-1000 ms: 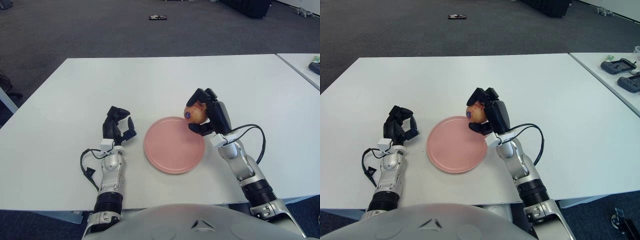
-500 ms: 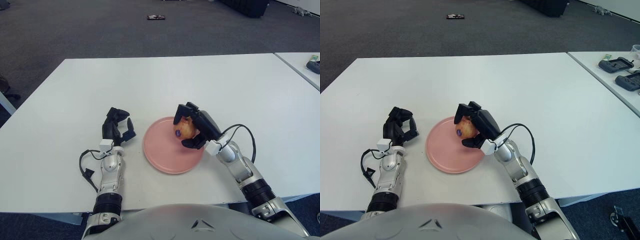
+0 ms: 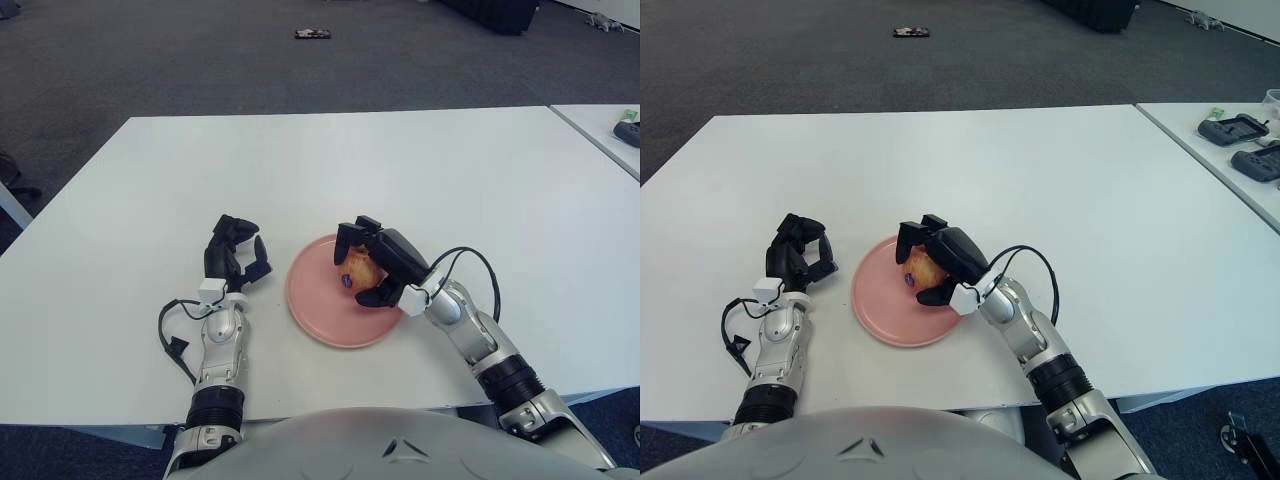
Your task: Put the apple into the plate.
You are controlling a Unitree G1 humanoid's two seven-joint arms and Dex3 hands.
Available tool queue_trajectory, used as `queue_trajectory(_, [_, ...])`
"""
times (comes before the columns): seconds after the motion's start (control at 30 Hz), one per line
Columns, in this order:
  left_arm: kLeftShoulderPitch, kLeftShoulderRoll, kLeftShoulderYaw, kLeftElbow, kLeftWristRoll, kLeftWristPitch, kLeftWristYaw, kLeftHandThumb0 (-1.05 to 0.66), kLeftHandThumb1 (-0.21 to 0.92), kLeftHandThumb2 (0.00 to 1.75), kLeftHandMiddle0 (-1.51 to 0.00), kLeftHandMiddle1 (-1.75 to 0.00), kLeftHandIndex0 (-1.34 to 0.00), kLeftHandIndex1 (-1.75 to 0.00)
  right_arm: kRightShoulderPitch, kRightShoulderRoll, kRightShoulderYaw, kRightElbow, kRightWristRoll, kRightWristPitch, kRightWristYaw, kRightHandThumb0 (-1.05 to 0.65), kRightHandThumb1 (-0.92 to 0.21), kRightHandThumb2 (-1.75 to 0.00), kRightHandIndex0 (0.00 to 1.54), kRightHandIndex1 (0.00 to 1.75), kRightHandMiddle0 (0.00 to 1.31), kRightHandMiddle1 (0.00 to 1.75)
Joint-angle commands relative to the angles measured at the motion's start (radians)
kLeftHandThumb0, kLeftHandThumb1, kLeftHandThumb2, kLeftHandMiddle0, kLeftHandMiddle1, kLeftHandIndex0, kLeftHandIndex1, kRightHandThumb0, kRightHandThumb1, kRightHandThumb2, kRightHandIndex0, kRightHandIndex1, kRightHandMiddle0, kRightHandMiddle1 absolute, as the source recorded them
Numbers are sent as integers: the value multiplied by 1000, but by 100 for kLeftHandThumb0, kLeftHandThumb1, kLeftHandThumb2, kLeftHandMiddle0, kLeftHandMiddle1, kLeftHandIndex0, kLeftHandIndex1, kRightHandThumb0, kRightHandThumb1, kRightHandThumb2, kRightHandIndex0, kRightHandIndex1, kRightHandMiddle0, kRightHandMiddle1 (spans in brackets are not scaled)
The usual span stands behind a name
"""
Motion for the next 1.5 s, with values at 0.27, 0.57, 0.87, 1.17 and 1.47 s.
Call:
queue_trajectory(0.27, [26, -2, 1, 31, -2, -9, 4, -48, 32, 132, -110, -175, -61, -175, 11, -34, 0, -66, -157, 89, -28, 0, 4, -168, 90, 170, 68, 166])
queue_trajectory(0.57, [24, 3, 2, 36, 17, -11, 20, -48, 32, 132, -110, -175, -61, -175, 10, -83, 24, -120, -249, 147, 6, -60, -34, -110, 6, 79, 8, 115])
queue_trajectory(0.87, [25, 1, 2, 30, 8, 4, 14, -48, 32, 132, -110, -175, -61, -175, 29, -100, 23, -170, -238, 160, 18, -97, -63, -72, 0, 2, 0, 6])
queue_trajectory(1.17, [29, 0, -1, 22, -6, 4, 1, -47, 34, 129, -108, -175, -59, -175, 41, -106, 17, -220, -213, 188, 70, -105, -72, -57, 0, 0, 0, 0])
queue_trajectory(1.47, [25, 5, -2, 29, -4, 7, 7, -47, 34, 130, -108, -175, -59, -175, 47, -106, 5, -227, -172, 163, 59, -105, -76, -49, 0, 0, 0, 0])
